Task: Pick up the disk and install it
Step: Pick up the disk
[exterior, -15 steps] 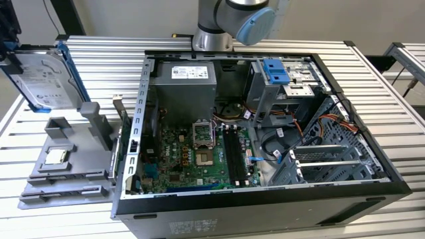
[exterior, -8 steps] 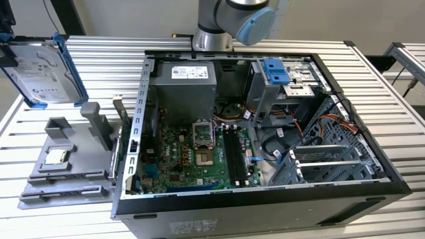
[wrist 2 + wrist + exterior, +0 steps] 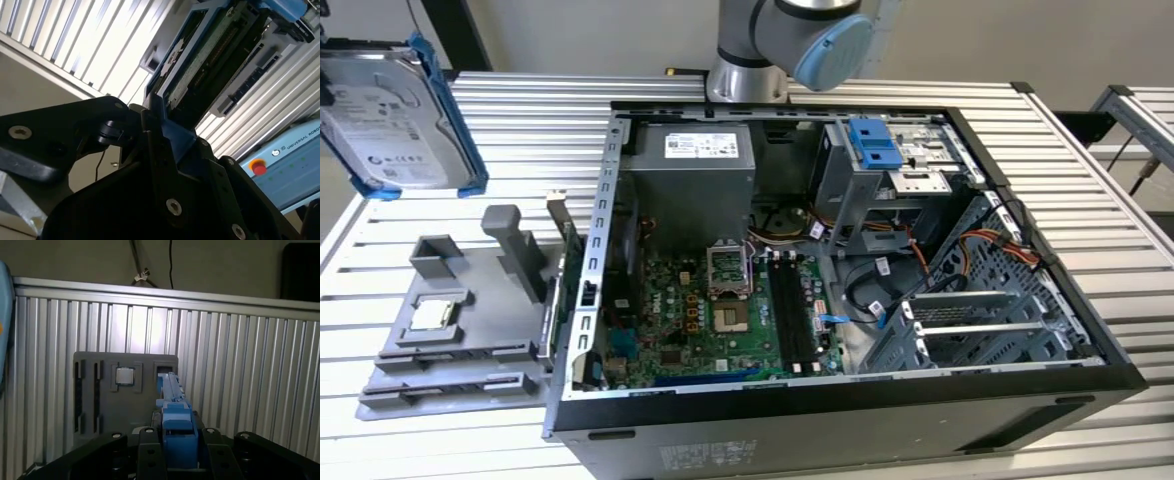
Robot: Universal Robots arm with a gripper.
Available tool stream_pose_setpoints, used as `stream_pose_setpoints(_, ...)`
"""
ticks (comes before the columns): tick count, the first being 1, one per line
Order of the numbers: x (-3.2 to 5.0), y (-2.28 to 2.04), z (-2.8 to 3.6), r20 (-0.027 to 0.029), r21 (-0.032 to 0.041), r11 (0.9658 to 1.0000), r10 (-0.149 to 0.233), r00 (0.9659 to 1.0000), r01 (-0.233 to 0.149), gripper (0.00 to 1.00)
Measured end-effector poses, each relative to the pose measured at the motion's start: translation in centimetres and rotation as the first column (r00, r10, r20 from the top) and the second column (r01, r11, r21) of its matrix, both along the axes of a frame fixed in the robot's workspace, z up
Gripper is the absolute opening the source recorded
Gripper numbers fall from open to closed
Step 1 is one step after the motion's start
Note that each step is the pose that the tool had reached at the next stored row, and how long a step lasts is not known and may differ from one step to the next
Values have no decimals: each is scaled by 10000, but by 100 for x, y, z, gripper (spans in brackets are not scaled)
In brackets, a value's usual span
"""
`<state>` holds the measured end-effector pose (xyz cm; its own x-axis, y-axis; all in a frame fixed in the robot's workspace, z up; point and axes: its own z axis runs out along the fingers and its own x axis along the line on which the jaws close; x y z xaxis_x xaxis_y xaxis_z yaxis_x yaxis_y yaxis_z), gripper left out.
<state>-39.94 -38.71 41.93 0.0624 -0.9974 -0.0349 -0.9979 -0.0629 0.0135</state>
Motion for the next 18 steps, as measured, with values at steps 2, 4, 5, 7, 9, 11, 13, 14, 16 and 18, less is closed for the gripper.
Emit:
stream_pose_setpoints(2,0,0,70,-1,-1,10000,0,10000,0,0)
stream_pose_setpoints(4,0,0,143,-1,0,10000,0,10000,0,0)
stream_pose_setpoints(5,0,0,177,0,0,10000,0,10000,0,0)
stream_pose_setpoints(7,0,0,248,-1,-1,10000,0,10000,0,0)
stream_pose_setpoints(9,0,0,319,-1,-1,10000,0,10000,0,0)
stream_pose_setpoints(11,0,0,385,1,0,10000,0,10000,0,0)
stream_pose_setpoints(13,0,0,448,0,0,10000,0,10000,0,0)
stream_pose_setpoints(14,0,0,476,0,0,10000,1,10000,-1,0)
stream_pose_setpoints(16,0,0,530,1,0,10000,0,10000,0,0)
stream_pose_setpoints(18,0,0,581,0,0,10000,0,10000,0,0)
